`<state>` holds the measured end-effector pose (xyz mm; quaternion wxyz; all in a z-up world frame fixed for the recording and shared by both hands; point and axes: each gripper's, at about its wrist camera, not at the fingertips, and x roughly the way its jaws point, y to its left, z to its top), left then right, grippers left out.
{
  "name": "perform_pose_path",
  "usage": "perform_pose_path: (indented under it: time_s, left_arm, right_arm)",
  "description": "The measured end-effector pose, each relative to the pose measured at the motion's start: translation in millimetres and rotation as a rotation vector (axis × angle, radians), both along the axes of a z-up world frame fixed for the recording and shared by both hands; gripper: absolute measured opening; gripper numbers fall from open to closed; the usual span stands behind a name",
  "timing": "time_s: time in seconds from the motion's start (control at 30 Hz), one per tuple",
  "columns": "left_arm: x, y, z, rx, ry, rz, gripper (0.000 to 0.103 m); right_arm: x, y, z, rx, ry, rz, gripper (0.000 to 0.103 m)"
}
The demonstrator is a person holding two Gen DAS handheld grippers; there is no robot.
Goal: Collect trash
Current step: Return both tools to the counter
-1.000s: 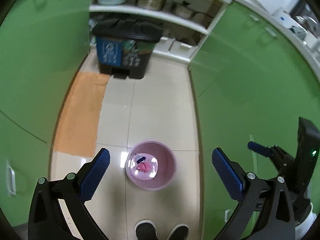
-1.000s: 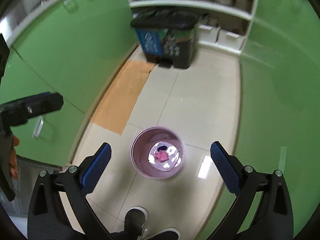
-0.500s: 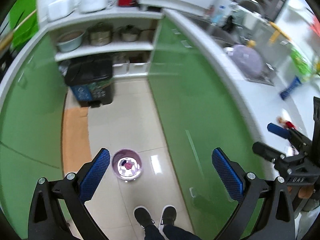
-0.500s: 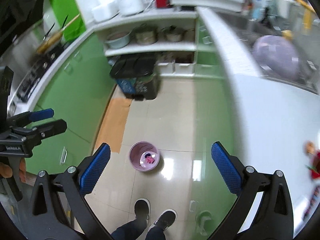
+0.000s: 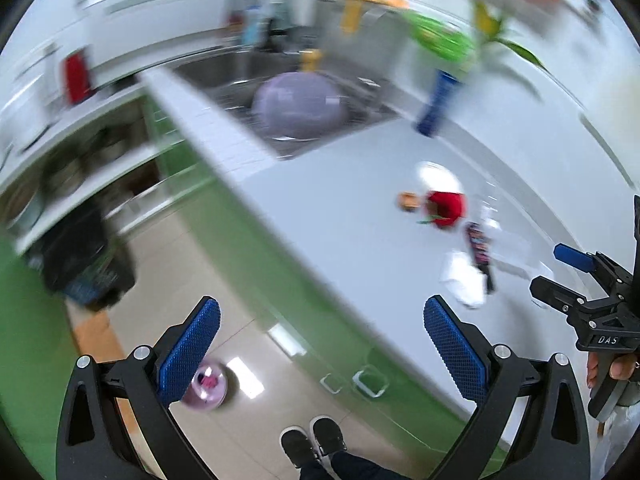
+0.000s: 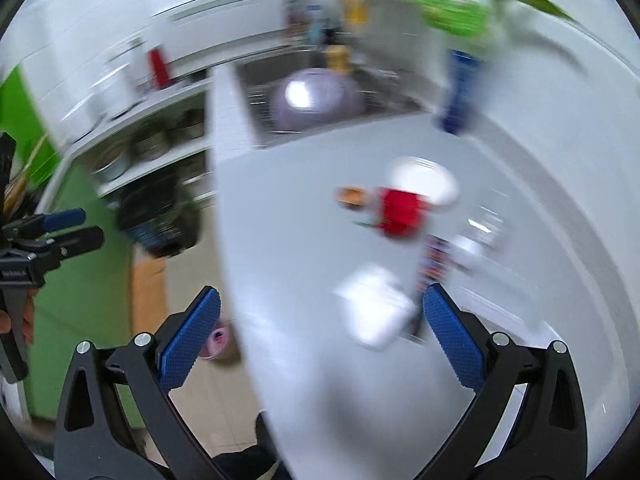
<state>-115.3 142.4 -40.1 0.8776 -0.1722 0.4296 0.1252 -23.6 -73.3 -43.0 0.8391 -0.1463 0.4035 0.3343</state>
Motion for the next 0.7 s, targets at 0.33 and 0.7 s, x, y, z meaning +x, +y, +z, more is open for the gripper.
perform_pose_path:
  time_s: [0.33,0.7]
  left_arm:
    - [83.7,-77.1,1.9,0.036,0.023,-0.263,0.098]
    - [137.6,-139.4,-39.8,0.062,0.120,-0.375,0.098]
  right_arm:
    - [27.4,-123.0,3.2,-0.006,-0.009,-0.312,0.099]
    - [51.9,-161.4,2.2,0.006,-0.005,-0.366,0.099]
